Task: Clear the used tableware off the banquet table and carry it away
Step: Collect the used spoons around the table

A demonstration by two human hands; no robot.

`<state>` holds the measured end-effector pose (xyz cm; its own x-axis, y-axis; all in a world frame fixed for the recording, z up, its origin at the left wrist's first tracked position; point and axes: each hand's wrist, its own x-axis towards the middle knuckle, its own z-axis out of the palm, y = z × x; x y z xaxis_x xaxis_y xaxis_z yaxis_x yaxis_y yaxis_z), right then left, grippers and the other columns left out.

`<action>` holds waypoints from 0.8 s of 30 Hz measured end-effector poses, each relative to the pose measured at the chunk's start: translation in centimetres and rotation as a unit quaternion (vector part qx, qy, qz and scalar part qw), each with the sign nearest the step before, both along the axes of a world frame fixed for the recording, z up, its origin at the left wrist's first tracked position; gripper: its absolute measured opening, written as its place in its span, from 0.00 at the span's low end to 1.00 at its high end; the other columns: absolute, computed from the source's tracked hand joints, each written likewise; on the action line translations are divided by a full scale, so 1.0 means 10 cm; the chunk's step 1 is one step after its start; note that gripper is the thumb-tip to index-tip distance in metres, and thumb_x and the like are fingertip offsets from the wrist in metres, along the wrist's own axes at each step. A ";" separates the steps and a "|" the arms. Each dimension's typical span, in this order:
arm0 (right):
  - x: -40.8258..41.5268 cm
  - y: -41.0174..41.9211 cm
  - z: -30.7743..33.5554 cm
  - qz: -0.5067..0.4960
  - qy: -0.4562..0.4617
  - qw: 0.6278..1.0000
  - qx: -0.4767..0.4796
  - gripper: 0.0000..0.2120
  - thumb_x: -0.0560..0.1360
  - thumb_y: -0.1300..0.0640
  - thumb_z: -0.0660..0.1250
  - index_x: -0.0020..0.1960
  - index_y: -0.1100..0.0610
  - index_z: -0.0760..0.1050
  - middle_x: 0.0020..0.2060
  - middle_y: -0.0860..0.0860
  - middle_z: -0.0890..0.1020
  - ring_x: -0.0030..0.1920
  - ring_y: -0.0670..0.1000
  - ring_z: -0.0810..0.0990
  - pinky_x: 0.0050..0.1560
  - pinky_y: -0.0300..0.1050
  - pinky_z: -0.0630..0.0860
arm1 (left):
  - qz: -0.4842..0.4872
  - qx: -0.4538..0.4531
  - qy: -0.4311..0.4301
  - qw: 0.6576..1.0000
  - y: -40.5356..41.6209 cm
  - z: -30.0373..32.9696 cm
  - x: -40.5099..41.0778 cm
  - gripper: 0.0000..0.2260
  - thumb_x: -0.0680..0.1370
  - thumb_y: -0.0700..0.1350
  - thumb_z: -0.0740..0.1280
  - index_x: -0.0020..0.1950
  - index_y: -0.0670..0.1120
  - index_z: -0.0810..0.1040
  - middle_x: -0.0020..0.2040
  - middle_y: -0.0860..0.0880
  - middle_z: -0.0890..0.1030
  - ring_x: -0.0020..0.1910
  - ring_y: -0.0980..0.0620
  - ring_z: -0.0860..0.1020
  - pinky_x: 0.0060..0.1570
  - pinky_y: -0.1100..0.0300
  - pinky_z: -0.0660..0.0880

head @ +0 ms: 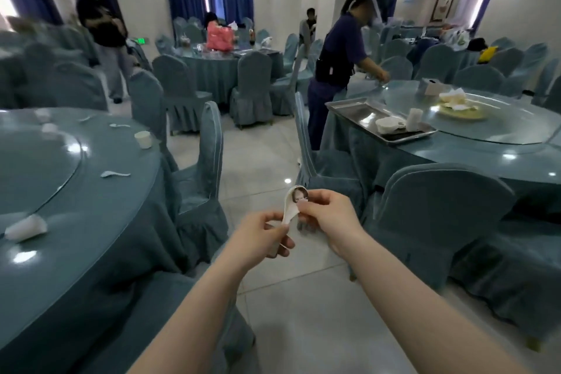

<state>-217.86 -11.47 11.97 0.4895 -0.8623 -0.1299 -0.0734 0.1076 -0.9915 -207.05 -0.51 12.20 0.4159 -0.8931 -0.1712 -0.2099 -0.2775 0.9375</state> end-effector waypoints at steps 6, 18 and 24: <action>0.66 -0.80 -0.08 0.111 0.030 0.993 0.019 0.06 0.75 0.59 0.68 0.51 0.55 0.80 0.43 0.52 0.85 0.42 0.50 0.83 0.39 0.40 0.80 | 0.142 -0.038 0.048 0.988 -0.53 -0.15 0.65 0.09 0.79 0.40 0.64 0.58 0.44 0.77 0.37 0.43 0.85 0.34 0.48 0.83 0.49 0.45 0.80; 2.18 -2.25 0.02 0.237 0.053 0.970 -0.003 0.06 0.78 0.58 0.65 0.50 0.53 0.81 0.43 0.49 0.86 0.41 0.48 0.83 0.42 0.40 0.79 | 0.276 -0.087 0.100 0.952 -1.56 -0.16 2.12 0.06 0.80 0.40 0.63 0.56 0.45 0.76 0.36 0.45 0.84 0.34 0.49 0.82 0.42 0.55 0.81; 3.14 -2.67 -0.12 0.330 0.053 0.942 0.019 0.07 0.78 0.60 0.63 0.49 0.54 0.80 0.42 0.49 0.86 0.39 0.48 0.81 0.43 0.42 0.77 | 0.377 -0.072 0.081 0.920 -1.72 -0.34 2.78 0.06 0.81 0.41 0.62 0.56 0.45 0.76 0.37 0.45 0.85 0.33 0.51 0.82 0.43 0.52 0.78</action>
